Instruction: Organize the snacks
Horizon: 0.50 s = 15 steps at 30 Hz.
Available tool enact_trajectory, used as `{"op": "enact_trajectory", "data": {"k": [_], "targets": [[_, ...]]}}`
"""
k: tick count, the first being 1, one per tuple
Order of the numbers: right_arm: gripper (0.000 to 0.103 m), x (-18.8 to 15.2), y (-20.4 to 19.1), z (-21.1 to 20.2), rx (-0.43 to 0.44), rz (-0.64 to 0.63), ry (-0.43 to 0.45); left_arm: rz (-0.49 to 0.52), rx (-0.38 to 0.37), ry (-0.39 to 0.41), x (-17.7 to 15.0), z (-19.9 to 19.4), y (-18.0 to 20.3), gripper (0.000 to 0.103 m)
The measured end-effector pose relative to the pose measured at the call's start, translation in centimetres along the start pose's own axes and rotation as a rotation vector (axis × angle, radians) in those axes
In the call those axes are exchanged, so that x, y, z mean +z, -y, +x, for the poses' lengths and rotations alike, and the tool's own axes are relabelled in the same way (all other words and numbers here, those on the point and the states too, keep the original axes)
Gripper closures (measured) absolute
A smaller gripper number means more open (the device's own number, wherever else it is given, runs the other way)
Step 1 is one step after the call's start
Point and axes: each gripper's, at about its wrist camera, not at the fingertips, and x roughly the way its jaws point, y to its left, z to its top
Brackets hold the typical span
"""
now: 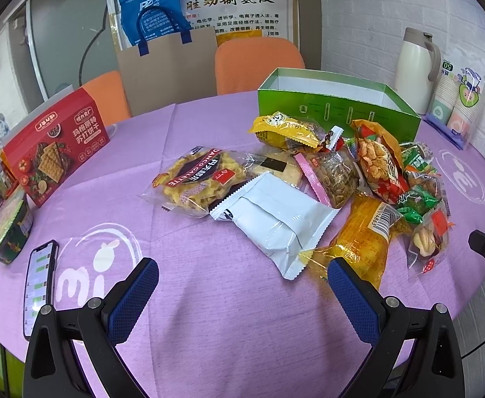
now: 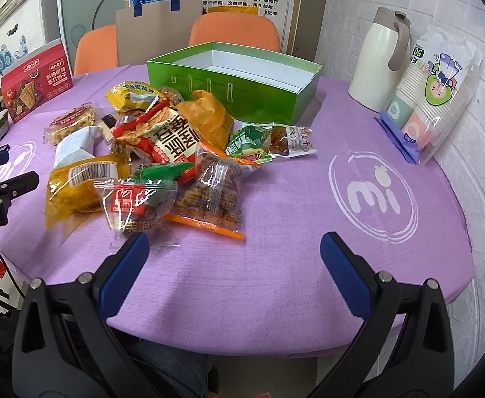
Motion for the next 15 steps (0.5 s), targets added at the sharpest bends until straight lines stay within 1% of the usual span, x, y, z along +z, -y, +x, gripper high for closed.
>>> {"op": "enact_trajectory", "data": {"k": [15], "targets": [[0.0, 0.2, 0.4, 1.5, 0.015, 0.007, -0.033, 0.008, -0.018, -0.005, 0.3, 0.3, 0.3, 0.0]]}}
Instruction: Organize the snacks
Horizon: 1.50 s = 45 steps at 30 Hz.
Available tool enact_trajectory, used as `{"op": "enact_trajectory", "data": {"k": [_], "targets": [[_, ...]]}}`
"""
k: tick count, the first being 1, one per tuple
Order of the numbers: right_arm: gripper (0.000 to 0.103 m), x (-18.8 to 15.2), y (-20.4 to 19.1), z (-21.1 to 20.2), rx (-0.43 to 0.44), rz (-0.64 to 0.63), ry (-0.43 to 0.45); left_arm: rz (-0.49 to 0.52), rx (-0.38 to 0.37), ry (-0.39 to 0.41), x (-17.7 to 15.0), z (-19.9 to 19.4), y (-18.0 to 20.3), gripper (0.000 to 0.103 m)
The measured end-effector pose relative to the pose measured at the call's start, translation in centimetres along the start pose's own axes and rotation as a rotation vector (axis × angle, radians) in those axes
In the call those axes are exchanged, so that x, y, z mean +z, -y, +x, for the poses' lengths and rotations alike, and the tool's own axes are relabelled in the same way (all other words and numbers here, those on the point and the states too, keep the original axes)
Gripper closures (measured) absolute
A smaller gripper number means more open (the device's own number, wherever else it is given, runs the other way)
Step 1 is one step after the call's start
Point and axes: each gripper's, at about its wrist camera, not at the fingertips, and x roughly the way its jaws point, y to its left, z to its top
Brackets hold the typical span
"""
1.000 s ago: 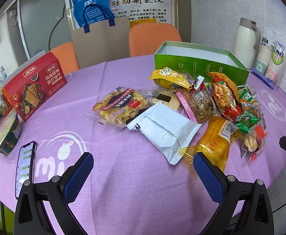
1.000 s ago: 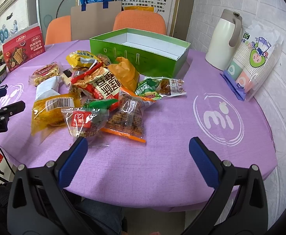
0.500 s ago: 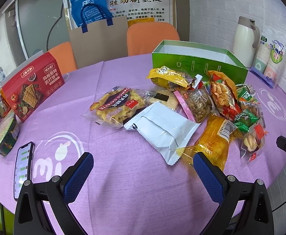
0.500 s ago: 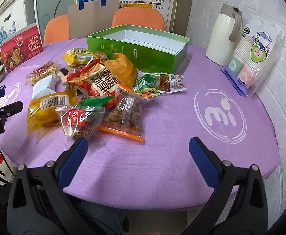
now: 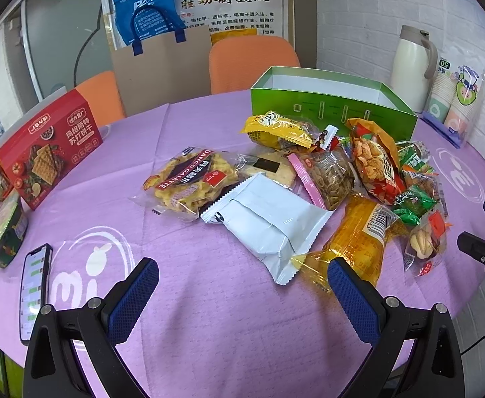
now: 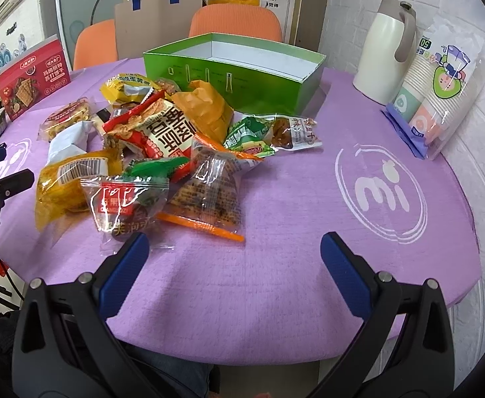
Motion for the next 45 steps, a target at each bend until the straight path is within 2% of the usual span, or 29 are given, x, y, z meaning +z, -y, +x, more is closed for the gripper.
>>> {"op": "enact_trajectory", "data": {"k": [15, 20, 23, 26, 31, 34, 36, 37, 39, 41, 43, 45], "targets": [[0.0, 0.4, -0.2, 0.6, 0.003, -0.005, -0.012, 0.015, -0.039, 0.001, 0.3, 0.2, 0.1, 0.0], [0.0, 0.3, -0.1, 0.1, 0.027, 0.001, 0.045, 0.018, -0.05, -0.003, 0.3, 0.3, 0.1, 0.0], [0.0, 0.2, -0.2, -0.6, 0.077, 0.004, 0.099, 0.032, -0.103, -0.013, 0.3, 0.1, 0.0, 0.0], [0.0, 0.3, -1.3, -0.4, 0.107, -0.038, 0.075, 0.048, -0.181, 0.009, 0.9, -0.8, 0.0, 0.0], [0.0, 0.0, -3.7, 0.4, 0.189, -0.08, 0.038, 0.146, -0.301, 0.058, 2.3, -1.4, 2.3, 0.001], [0.001, 0.1, -4.4, 0.7, 0.241, -0.068, 0.047, 0.217, -0.345, 0.022, 2.5, -0.5, 4.1, 0.014], [0.005, 0.4, -4.6, 1.0, 0.25, -0.059, 0.046, 0.243, -0.371, -0.003, 2.6, 0.2, 4.7, 0.035], [0.01, 0.5, -4.7, 1.2, 0.252, -0.053, 0.044, 0.244, -0.39, -0.017, 2.6, 0.6, 4.8, 0.038], [0.018, 0.7, -4.5, 1.8, 0.257, -0.032, 0.032, 0.231, -0.402, -0.044, 2.6, 1.5, 4.7, 0.041], [0.032, 0.8, -4.4, 2.4, 0.266, -0.014, 0.016, 0.225, -0.393, -0.063, 2.6, 2.3, 4.7, 0.041], [0.035, 0.8, -4.4, 3.2, 0.268, -0.007, -0.001, 0.221, -0.407, -0.089, 2.5, 3.0, 4.6, 0.041], [0.045, 0.6, -4.3, 3.8, 0.263, -0.007, -0.009, 0.23, -0.419, -0.101, 2.3, 3.6, 4.8, 0.041]]}}
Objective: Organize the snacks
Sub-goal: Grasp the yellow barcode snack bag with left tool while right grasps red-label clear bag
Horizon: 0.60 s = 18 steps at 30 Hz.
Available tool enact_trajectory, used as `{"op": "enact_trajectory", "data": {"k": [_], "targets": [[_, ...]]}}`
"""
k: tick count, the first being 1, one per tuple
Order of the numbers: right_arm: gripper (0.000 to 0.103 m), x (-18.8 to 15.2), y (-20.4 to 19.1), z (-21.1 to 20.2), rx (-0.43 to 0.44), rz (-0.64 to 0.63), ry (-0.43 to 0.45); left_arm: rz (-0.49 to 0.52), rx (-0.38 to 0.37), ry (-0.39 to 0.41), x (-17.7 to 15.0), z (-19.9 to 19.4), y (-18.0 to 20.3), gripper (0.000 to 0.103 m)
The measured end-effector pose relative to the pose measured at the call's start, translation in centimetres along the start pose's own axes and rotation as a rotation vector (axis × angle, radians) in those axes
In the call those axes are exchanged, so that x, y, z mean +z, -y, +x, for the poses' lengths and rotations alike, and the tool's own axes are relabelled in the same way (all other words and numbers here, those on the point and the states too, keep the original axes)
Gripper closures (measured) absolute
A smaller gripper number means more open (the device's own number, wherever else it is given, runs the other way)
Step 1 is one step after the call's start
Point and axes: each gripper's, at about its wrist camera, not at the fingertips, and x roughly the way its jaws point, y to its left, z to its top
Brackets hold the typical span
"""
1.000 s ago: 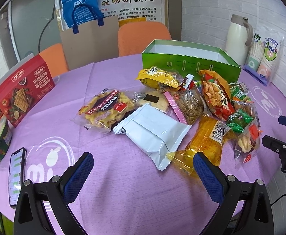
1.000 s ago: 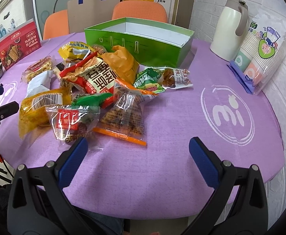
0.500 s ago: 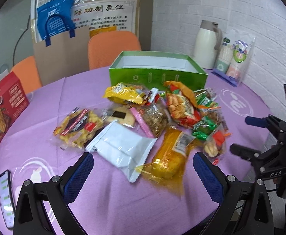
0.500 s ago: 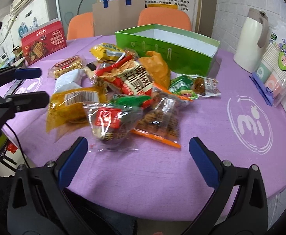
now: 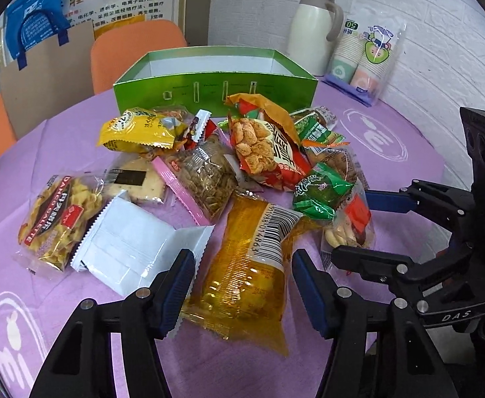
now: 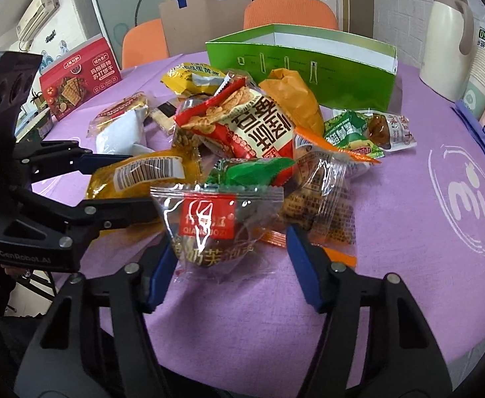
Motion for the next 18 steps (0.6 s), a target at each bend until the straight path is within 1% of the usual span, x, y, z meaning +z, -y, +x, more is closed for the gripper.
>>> {"op": "enact_trajectory", "data": {"k": [1, 2, 4, 5, 6, 8, 10, 12, 15, 18], "targets": [[0.057, -0.1, 0.1, 0.1, -0.005, 0.004, 0.001, 0.008, -0.001, -0.003, 0.0, 0.3, 0.1, 0.041], [0.062, -0.1, 0.1, -0.1, -0.009, 0.005, 0.01, 0.016, -0.004, -0.01, 0.1, 0.6, 0.2, 0.041], [0.065, -0.1, 0.2, -0.4, 0.002, 0.011, 0.011, 0.018, -0.023, -0.021, 0.2, 1.2, 0.3, 0.051], [0.066, -0.2, 0.2, -0.6, 0.003, 0.01, 0.016, 0.011, -0.052, -0.028, 0.3, 1.4, 0.3, 0.055], [0.066, -0.2, 0.1, -0.8, -0.001, 0.007, 0.017, 0.001, -0.067, -0.038, 0.3, 1.6, 0.1, 0.055], [0.066, -0.3, 0.2, -1.4, 0.004, 0.007, 0.016, -0.005, -0.065, -0.037, 0.2, 1.7, 0.1, 0.055], [0.066, -0.3, 0.5, -2.5, 0.026, 0.02, 0.03, -0.019, -0.076, -0.038, 0.2, 1.7, 0.0, 0.059], [0.066, -0.1, 0.7, -3.8, 0.038, 0.027, 0.057, -0.031, -0.089, -0.031, 0.2, 1.0, -0.1, 0.062], [0.066, 0.9, 1.1, -5.9, 0.048, 0.027, 0.118, -0.041, -0.113, 0.003, 0.5, -1.0, -0.3, 0.062], [0.066, 2.6, 1.3, -7.0, 0.042, 0.006, 0.178, -0.039, -0.135, 0.062, 1.6, -3.4, -0.6, 0.062]]}}
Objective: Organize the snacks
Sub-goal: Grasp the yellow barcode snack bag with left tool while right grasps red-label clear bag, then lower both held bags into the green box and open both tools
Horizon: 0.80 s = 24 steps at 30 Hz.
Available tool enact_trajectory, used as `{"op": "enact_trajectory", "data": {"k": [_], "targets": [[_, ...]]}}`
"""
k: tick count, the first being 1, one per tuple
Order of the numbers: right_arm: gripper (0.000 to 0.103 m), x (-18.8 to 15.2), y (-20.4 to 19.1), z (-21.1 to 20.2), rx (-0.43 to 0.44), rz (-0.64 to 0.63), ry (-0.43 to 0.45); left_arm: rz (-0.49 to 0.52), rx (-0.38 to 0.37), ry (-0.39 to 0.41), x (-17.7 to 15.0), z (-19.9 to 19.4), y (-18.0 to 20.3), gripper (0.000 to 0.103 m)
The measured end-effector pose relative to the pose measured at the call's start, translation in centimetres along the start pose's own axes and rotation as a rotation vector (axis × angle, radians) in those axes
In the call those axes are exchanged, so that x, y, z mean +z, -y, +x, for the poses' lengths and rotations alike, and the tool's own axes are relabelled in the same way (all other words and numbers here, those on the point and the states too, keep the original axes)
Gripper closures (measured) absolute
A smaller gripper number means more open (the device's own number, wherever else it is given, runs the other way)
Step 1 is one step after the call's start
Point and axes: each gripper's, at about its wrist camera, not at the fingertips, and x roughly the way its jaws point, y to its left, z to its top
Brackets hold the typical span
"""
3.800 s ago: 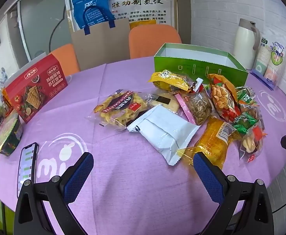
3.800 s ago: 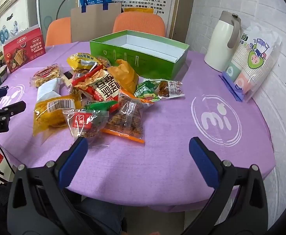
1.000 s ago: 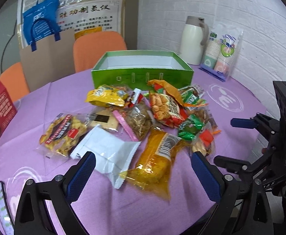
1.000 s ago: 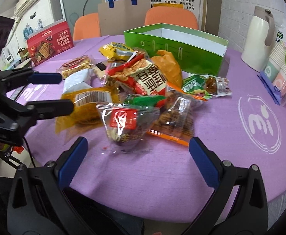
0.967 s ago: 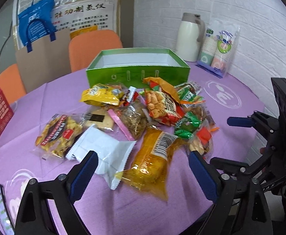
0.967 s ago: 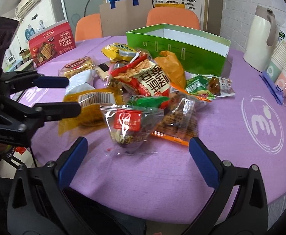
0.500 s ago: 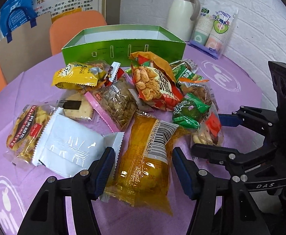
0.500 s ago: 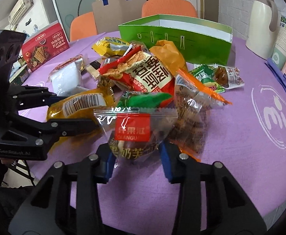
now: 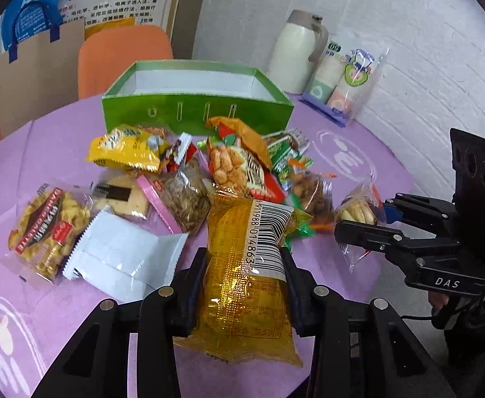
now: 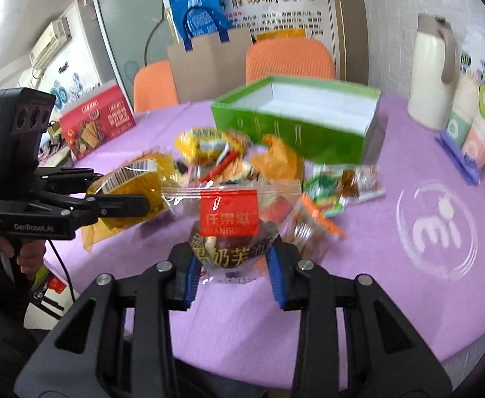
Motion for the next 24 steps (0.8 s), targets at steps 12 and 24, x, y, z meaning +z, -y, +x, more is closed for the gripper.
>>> {"op": "enact_trajectory", "data": {"k": [12, 24], "targets": [[0.066, 9.9, 7.3, 4.6, -0.143, 0.052, 0.112, -0.025, 0.148, 0.173, 12.6, 0.6, -2.6, 0.062], [0.066, 11.7, 12.5, 12.0, -0.139, 0.163, 0.009, -0.158, 0.204, 0.114, 19.3, 9.9, -6.6, 0.062]]}}
